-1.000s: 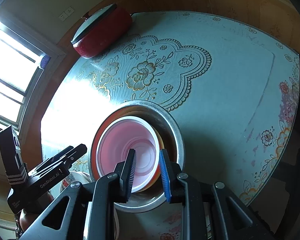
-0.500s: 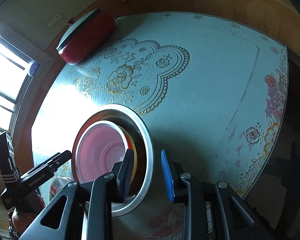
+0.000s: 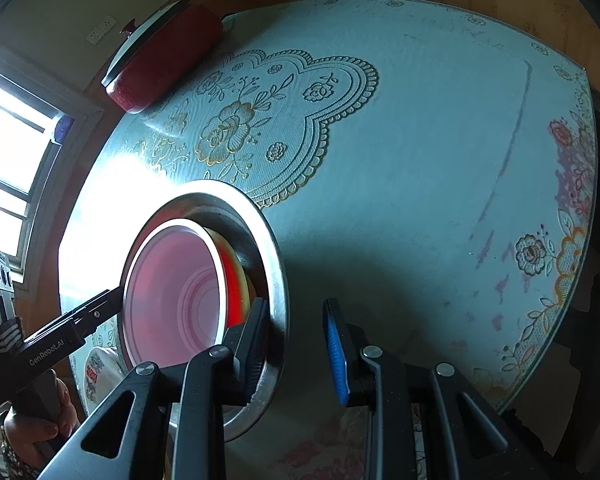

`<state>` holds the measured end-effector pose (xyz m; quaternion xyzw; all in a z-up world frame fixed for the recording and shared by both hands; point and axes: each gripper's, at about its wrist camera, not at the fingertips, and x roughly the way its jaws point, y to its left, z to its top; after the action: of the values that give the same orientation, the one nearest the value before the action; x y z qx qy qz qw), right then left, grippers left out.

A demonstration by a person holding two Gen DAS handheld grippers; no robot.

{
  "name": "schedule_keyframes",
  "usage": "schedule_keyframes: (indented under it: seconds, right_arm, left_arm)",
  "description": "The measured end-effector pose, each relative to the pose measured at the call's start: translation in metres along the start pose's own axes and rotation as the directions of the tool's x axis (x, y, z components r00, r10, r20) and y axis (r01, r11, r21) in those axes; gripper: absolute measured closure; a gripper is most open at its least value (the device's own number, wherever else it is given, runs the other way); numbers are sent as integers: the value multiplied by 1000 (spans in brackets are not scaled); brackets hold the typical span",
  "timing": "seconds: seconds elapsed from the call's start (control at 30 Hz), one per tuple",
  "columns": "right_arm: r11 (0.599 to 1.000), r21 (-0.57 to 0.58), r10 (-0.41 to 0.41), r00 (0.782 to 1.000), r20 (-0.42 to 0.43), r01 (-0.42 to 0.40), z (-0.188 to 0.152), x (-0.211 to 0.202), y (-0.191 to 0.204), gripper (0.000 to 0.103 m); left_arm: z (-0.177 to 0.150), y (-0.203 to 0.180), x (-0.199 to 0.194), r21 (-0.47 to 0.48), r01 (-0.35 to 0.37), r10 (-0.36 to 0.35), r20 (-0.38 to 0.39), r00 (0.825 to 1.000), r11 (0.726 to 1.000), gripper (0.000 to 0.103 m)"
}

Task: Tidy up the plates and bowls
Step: 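Open both grippers and move them to the steel bowl's rim, then close both grippers on the steel bowl's rim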

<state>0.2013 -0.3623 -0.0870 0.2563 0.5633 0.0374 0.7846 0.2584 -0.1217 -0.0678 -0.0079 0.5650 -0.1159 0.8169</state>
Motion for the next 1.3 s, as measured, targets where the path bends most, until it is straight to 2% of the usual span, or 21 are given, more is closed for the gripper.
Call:
schedule_keyframes:
  seconds: [0.2,0.47,0.67,0.8,1.0,1.1,1.3]
  right_arm:
    - [1000,-5,10,1000,-1,-10,3,6,-1,80]
    - [999,1,47,999,-14,-47,4,17,-3,82]
    - [996,9,91,996,-16,-91,5,19,-8,83]
    - [991,28,128,992,-20,-128,5,20,-13,83]
    - [996,-40,85,996,-5,-86,4,15,-1,92]
    - [994,-106,26,1000,12,-25,4,14,10,92]
    - [995,-103,20,999,30,-17,3,13,6,92]
  left_arm:
    - [1,-2,9,12,13,-12,-22,1000,1000,50]
    - [2,-3,20,29,51,-50,-51,997,998,64]
    - [1,-4,22,49,91,-89,-54,995,995,78]
    - [1,-12,23,96,91,-86,-49,995,991,88]
    - [1,-13,24,116,88,-84,-41,996,989,88]
    - [0,-15,23,125,76,-72,-32,997,989,88]
    - [-2,-17,21,118,53,-51,-19,998,992,88]
